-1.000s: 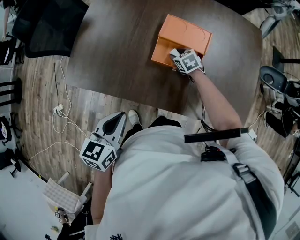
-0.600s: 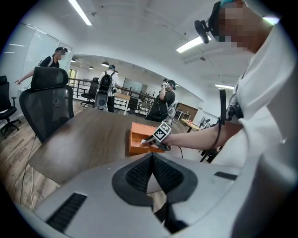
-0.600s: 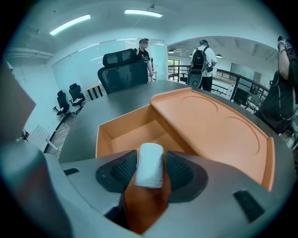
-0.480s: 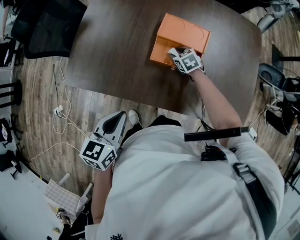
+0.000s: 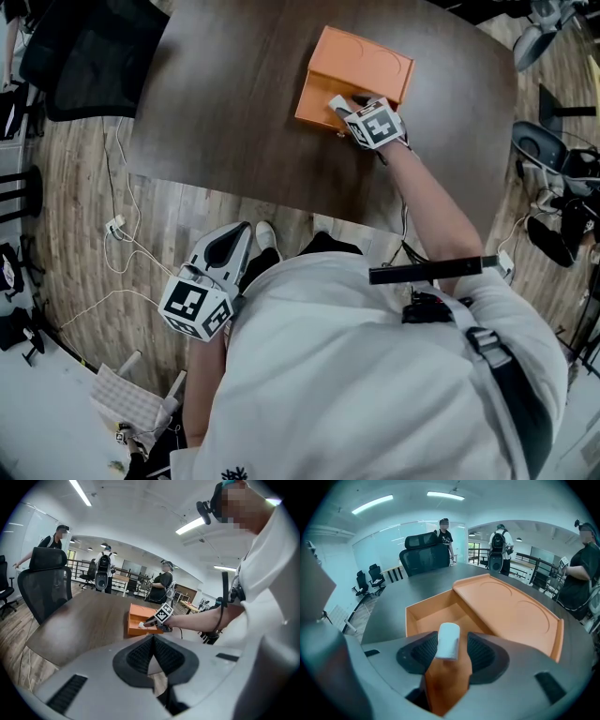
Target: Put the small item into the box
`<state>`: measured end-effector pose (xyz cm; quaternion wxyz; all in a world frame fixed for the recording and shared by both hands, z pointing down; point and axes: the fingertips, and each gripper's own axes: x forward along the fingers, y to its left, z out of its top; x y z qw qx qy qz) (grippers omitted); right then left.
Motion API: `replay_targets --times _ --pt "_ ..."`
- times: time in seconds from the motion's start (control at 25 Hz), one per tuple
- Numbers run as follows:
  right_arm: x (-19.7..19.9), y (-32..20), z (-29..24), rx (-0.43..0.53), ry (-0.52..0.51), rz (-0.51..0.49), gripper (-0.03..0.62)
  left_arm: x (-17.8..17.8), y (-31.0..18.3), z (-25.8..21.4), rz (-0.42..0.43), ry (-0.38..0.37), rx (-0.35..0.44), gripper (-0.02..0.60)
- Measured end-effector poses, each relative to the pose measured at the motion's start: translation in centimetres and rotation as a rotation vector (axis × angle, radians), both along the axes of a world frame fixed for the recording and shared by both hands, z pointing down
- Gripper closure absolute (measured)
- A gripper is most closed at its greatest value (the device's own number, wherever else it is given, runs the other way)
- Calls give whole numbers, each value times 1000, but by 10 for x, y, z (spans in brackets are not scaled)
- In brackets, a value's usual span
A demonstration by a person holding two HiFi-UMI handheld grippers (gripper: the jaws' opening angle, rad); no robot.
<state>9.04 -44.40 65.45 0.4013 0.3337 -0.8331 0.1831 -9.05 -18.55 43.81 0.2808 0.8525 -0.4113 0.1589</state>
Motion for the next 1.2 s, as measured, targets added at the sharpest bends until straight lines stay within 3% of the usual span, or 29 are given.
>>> replay_targets --times 0.4,0.72,1.2 --pt "16 33 -41 57 -27 74 404 7 2 -9 125 26 43 578" --pt "11 91 -72 65 -68 134 425 -1 11 -22 225 54 83 578" --pt "-26 212 -103 46 -140 245 552 -47 51 -26 321 104 111 578"
